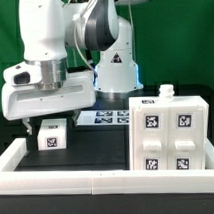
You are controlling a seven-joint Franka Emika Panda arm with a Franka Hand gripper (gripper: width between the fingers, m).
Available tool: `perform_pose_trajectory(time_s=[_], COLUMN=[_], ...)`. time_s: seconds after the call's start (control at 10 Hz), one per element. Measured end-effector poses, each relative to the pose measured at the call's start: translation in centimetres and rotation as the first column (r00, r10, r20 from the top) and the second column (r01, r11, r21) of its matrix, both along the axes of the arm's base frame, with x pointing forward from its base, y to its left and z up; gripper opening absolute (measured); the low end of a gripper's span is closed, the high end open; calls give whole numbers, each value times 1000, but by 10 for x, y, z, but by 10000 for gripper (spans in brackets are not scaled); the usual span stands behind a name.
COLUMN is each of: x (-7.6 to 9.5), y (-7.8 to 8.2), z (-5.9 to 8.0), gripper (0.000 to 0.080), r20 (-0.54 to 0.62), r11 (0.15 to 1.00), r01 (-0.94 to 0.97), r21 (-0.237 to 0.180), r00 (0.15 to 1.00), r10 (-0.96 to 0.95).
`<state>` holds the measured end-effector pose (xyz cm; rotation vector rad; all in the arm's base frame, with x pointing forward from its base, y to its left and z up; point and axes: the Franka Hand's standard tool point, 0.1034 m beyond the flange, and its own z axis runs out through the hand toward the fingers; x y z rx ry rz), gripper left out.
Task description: Assemble cabinet
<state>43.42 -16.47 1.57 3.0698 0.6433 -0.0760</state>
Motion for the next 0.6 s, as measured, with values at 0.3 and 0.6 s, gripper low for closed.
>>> perform_pose_trajectory(time_s=[0.3, 0.6], x=[-7, -11], y=[1, 3], z=[-9, -10], gripper=[797, 600], r20=[32, 41], r11=[1000, 999], r01=[-26, -33], r21=[-12, -16], r00=[999, 999], r10=[27, 34])
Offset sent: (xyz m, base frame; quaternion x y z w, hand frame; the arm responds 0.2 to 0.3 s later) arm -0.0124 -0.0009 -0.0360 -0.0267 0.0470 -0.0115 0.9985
